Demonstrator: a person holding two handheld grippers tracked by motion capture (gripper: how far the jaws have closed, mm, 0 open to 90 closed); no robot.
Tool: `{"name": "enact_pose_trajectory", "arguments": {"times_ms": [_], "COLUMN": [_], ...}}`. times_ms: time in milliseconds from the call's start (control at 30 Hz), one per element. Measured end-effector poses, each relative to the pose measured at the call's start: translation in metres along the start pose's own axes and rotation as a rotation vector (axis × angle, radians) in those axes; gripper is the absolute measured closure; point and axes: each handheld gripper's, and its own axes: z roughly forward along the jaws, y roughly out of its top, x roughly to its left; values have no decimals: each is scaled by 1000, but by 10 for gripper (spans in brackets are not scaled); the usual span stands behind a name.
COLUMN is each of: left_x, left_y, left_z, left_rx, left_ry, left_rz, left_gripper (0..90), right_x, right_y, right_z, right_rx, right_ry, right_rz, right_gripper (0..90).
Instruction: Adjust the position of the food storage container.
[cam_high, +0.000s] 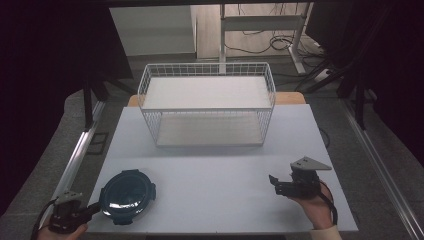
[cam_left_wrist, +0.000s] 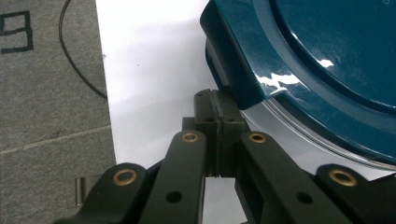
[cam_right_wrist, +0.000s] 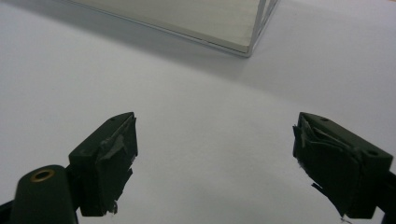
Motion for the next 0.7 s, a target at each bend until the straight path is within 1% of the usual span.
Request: {"name": "enact_pose_trajectory", "arguments": {"times_ms": [67, 133, 167, 200, 267, 300, 333, 367, 400, 467, 500, 533, 600, 667, 700], "left_x": [-4, -6, -10, -10, -17, -20, -20, -26, -26, -32, -36, -36, -43, -45, -49], "left_y": [2, 3, 5, 5, 9, 11, 11, 15, 15, 20, 23, 23, 30, 32, 37], "left_z": [1, 2, 4, 4, 8, 9, 9, 11, 11, 15, 18, 18, 23, 25, 29], "left_rx": [5, 7, 9, 9, 11, 14, 14, 20, 20, 27, 31, 31, 36, 38, 38], "left_ry": [-16, -21, -34, -34, -65, -73, -73, -79, -79, -82, -91, -91, -110, -114, -116], "left_rz": [7, 10, 14, 14, 26, 34, 34, 50, 50, 65, 75, 75, 91, 97, 104], "left_gripper": [900, 900, 900, 900, 900, 900, 900, 900, 900, 900, 900, 900, 900, 900, 900], "right_x": [0, 0, 0, 0, 1, 1, 1, 1, 1, 0, -1, -1, -1, -1, -1], "right_y": [0, 0, 0, 0, 0, 0, 0, 0, 0, 0, 0, 0, 0, 0, 0], "right_z": [1, 1, 1, 1, 1, 1, 1, 1, 1, 1, 2, 2, 2, 2, 2], "right_rx": [4, 4, 4, 4, 5, 5, 5, 5, 5, 7, 7, 7, 8, 8, 10], "right_ry": [0, 0, -1, -1, 0, 0, 0, 1, 1, 1, 0, 0, 1, 1, 2], "right_rz": [-2, -1, 0, 0, 1, 1, 1, 1, 1, 2, 5, 5, 7, 7, 6], "right_gripper": [135, 135, 135, 135, 135, 135, 135, 135, 135, 135, 135, 135, 135, 135, 135]}}
